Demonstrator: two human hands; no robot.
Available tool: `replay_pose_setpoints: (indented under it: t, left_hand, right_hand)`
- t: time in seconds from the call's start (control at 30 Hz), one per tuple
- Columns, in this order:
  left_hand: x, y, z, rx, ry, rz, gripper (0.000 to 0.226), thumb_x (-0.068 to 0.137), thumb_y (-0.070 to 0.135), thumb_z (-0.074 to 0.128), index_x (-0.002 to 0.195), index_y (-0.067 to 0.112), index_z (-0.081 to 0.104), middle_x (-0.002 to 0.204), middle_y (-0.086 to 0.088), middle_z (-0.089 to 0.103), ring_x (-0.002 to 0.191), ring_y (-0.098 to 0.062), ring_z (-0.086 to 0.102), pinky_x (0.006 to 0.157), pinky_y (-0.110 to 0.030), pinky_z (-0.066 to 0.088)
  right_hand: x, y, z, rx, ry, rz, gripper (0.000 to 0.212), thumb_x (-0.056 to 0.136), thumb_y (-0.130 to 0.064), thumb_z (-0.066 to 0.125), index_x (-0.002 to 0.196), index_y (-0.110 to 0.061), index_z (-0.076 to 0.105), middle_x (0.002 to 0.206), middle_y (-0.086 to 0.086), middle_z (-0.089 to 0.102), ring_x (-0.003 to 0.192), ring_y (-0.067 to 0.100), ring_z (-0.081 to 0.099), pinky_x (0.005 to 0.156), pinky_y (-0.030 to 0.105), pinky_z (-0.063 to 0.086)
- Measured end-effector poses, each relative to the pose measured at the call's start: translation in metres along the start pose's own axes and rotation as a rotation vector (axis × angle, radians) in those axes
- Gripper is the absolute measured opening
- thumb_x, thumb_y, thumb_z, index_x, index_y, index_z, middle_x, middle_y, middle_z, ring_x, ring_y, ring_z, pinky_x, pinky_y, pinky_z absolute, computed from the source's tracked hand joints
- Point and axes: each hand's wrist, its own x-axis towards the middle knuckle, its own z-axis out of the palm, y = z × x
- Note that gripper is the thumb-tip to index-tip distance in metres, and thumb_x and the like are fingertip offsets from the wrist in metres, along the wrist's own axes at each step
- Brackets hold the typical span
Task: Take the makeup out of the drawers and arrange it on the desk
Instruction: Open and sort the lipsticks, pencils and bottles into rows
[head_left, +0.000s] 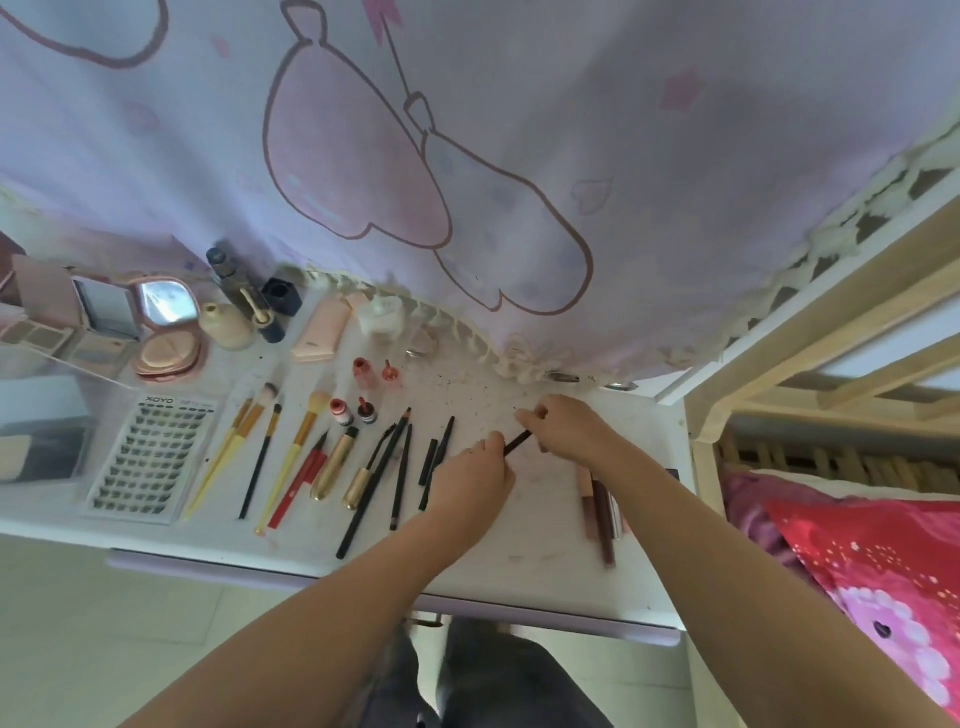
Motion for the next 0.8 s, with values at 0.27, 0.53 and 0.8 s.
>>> replay_pose_setpoints:
  t: [0.27,0.53,0.8]
  left_hand:
    - [-0.028,-0.039,-0.03,-0.013,-0.042,0.21,0.027,0.103,0.03,0.026,0.111,0.011,0.044,0.097,-0.006,0.062,0.08,-0.029,0.06,0.065,-0.04,0.044]
    - [-0.034,-0.056,-0.054,-0.239,-0.264,0.273,0.023,0.102,0.03,0.032,0.108,0.016,0.049,0.068,0.007,0.047,0.056,-0.01,0.042,0.05,-0.024,0.031]
    - [-0.031,-0.057,-0.054,-0.428,-0.403,0.274,0.022,0.101,0.028,0.035,0.088,0.024,0.051,0.071,0.008,0.048,0.061,-0.009,0.042,0.058,-0.021,0.036]
  right_hand:
    - [-0.043,-0.022,-0.013,0.443,-0.292,-0.052,0.022,0.096,-0.018,0.052,0.077,-0.007,0.059,0.063,0.001,0.055,0.045,0.005,0.041,0.044,0.015,0.033]
    - [-0.066,-0.02,-0.002,0.75,-0.395,0.035,0.023,0.099,-0.014,0.047,0.078,-0.006,0.053,0.05,-0.003,0.054,0.036,0.002,0.04,0.035,0.011,0.033]
    - [-0.07,-0.005,0.005,0.908,-0.401,0.108,0.021,0.099,-0.012,0.045,0.08,-0.006,0.052,0.054,0.0,0.051,0.036,0.002,0.039,0.034,0.01,0.032]
